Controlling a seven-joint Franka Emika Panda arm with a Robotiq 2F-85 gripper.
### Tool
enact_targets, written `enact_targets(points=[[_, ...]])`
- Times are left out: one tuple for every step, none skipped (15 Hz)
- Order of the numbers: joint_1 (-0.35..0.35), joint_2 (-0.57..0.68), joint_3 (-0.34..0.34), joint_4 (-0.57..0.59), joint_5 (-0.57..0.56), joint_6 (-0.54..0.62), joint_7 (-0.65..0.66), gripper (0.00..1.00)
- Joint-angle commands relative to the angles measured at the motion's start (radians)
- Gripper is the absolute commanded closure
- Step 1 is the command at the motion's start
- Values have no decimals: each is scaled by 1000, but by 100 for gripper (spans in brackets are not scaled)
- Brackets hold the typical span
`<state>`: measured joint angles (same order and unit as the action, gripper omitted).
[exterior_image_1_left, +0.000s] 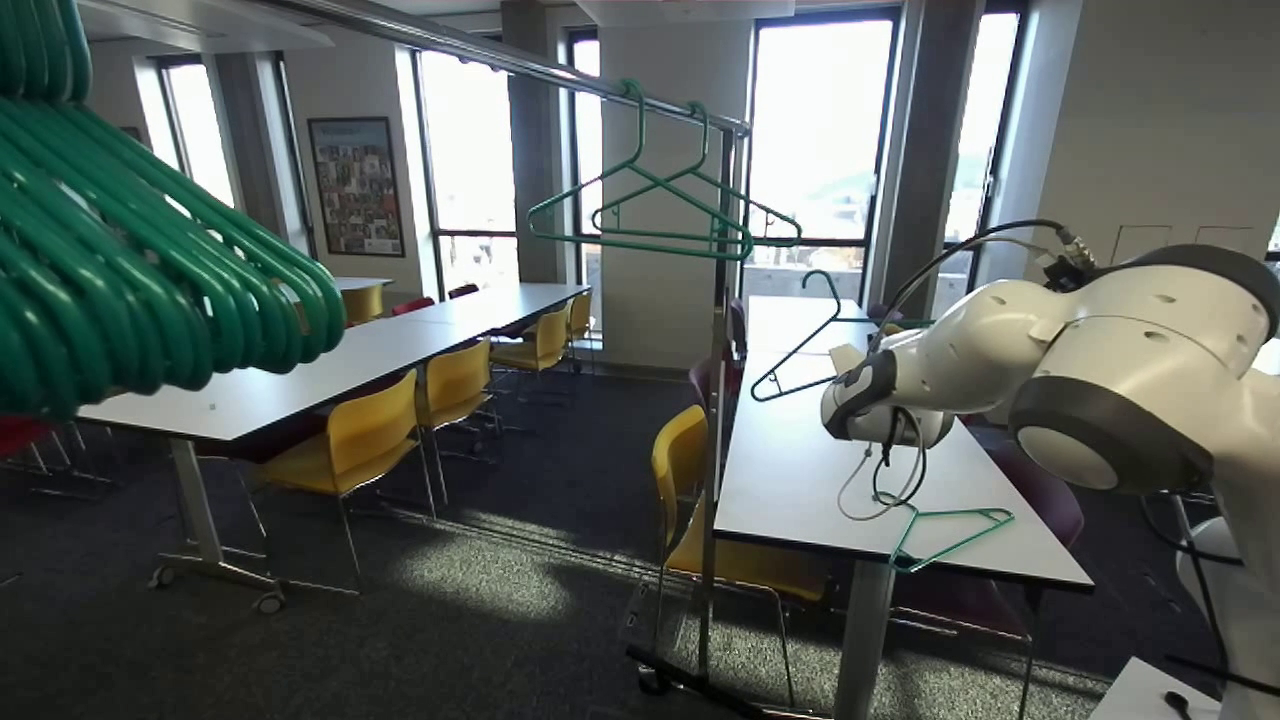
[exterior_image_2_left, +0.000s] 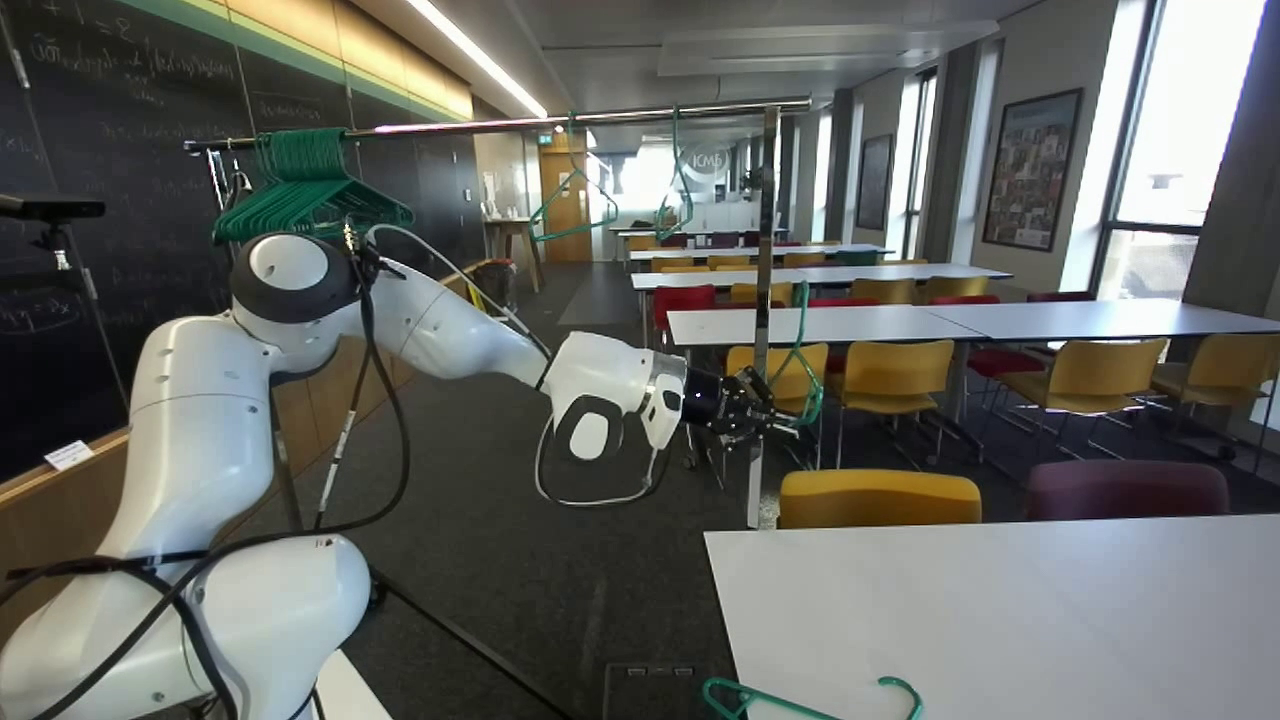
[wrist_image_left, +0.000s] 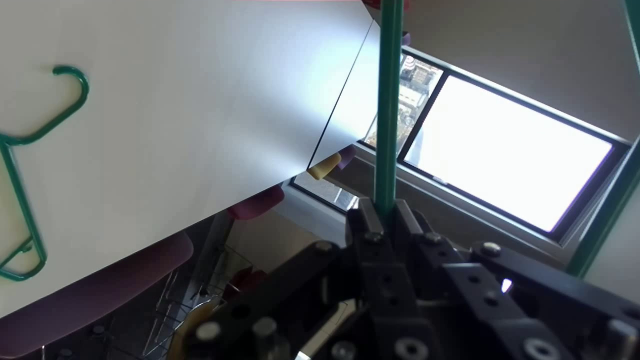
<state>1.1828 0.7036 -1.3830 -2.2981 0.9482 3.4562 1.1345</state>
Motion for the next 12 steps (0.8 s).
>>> enact_targets(points=[[29,53,-48,28,34,-20,-3,97],[42,45,-60,28,27,-23,-8,97],[58,29,-75,28,16,-25,-16,97],[76,17,-89,29,10,-21,-20,97],[81,-15,-82,39,49,-2,-78,97],[101,-21,-97,40,51,-2,-84,97],[123,-28,-118,26,-1,-2,-42,97],[144,-67,-125,20,-26,-2,-49,97],[91,25,-86,30,9,-2,-17,90],[106,14,-94,30,4,-2,-17,90],[115,4,-98,29,2,-2,-17,90],[118,-3,-99,29,1,-2,-17,90]])
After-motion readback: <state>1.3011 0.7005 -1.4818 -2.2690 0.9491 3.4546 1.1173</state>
